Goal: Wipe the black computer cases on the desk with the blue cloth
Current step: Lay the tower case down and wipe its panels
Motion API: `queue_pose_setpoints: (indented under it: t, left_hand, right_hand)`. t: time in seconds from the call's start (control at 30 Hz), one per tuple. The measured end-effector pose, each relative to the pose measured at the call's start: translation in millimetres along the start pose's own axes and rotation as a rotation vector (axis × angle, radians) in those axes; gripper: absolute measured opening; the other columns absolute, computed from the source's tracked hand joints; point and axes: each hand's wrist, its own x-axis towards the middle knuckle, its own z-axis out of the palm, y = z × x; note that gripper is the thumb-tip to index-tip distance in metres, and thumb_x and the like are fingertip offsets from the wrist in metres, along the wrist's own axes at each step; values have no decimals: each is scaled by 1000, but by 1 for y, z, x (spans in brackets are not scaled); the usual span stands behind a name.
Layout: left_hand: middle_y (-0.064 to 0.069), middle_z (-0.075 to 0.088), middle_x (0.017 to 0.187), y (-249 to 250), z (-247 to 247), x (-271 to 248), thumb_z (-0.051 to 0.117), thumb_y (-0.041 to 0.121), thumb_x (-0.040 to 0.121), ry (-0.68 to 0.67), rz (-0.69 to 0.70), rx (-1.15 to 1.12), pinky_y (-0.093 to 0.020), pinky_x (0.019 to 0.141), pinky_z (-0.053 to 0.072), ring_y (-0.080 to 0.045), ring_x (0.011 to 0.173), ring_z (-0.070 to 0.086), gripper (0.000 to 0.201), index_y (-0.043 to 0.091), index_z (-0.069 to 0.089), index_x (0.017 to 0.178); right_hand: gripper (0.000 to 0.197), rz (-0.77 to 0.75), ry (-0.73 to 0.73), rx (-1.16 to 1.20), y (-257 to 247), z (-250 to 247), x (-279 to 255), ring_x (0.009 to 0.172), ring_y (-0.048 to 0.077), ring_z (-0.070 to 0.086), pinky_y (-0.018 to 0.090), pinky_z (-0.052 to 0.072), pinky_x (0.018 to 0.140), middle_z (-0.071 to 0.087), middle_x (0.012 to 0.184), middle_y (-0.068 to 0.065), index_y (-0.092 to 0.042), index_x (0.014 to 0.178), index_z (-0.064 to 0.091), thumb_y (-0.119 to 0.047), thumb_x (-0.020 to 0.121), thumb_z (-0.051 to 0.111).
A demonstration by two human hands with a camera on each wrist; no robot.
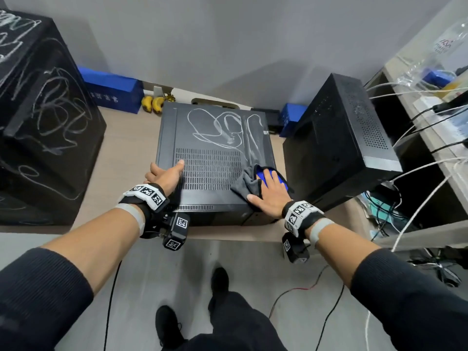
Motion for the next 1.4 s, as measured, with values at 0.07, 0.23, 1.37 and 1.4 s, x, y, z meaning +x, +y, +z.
queue_pose_setpoints:
  t: [0.07, 0.23, 1.37, 1.4]
  left_hand:
    - [-15, 10, 164, 6, 0, 2, 56, 68, 87, 22, -39, -14, -52, 123, 11, -37, 151, 11, 103, 13, 6, 158]
    - [-16, 18, 161, 32, 5, 10, 57, 63, 87, 130, -119, -14, -49, 123, 13, -38, 150, 15, 98, 7, 14, 155]
    - [-14, 7, 166, 89, 0, 61, 25, 81, 89, 54, -117, -55, -51, 123, 2, -36, 152, 8, 99, 14, 9, 159]
    - [-14, 7, 166, 89, -2, 59, 25, 81, 89, 52, -118, -44, -51, 123, 1, -37, 152, 7, 99, 14, 9, 160]
  right_hand:
    - [86, 12, -1, 5, -2, -12, 25, 150, 26, -17, 53, 2, 120, -15, 163, 6, -12, 156, 9, -63, 94, 40]
    - [85, 10, -15, 52, -13, -42, 68, 150, 25, -17, 53, -2, 120, -15, 163, 4, -14, 156, 3, -62, 95, 38]
    - [93, 32, 44, 141, -34, -85, 158, 151, 23, -11, 51, 2, 121, -10, 164, 4, -10, 156, 0, -67, 92, 38]
    - [92, 8, 27, 146, -34, -76, 142, 151, 23, -12, 50, 0, 121, -12, 164, 3, -11, 156, -1, -65, 93, 39]
